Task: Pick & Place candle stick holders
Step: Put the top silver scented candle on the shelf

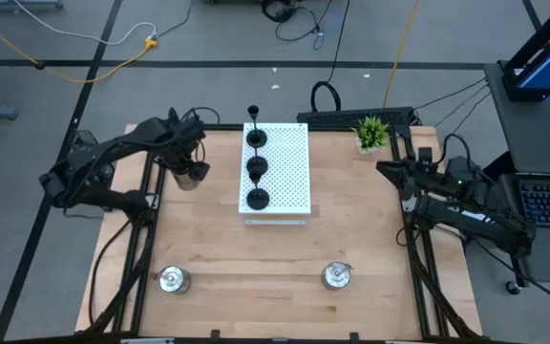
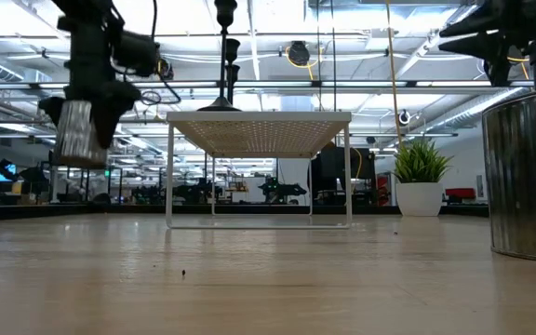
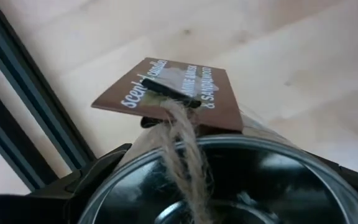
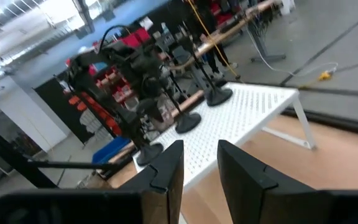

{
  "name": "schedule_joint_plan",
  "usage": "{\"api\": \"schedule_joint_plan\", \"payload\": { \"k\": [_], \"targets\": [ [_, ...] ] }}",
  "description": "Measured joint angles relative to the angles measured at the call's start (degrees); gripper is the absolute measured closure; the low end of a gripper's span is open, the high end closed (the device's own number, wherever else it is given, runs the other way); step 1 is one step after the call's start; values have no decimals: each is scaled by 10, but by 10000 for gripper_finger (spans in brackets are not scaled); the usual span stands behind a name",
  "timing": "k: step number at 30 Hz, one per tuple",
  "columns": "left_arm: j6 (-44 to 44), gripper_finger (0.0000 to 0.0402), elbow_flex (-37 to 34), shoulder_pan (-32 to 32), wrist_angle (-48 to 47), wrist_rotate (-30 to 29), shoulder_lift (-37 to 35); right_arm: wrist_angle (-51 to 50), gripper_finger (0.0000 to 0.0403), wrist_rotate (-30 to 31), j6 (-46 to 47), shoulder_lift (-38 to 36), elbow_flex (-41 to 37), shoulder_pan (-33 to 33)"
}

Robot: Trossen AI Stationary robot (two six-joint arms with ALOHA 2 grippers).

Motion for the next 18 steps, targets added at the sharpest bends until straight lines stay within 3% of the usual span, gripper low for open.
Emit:
{"api": "schedule_joint_plan", "payload": {
  "k": [9,18],
  "targets": [
    [-88,45,82,-110,-67,17,-18,92,314,2,-49,0,0,0],
    [-217,45,150,-243,-132,32,-18,121,314,16,-94,0,0,0]
  ]
}}
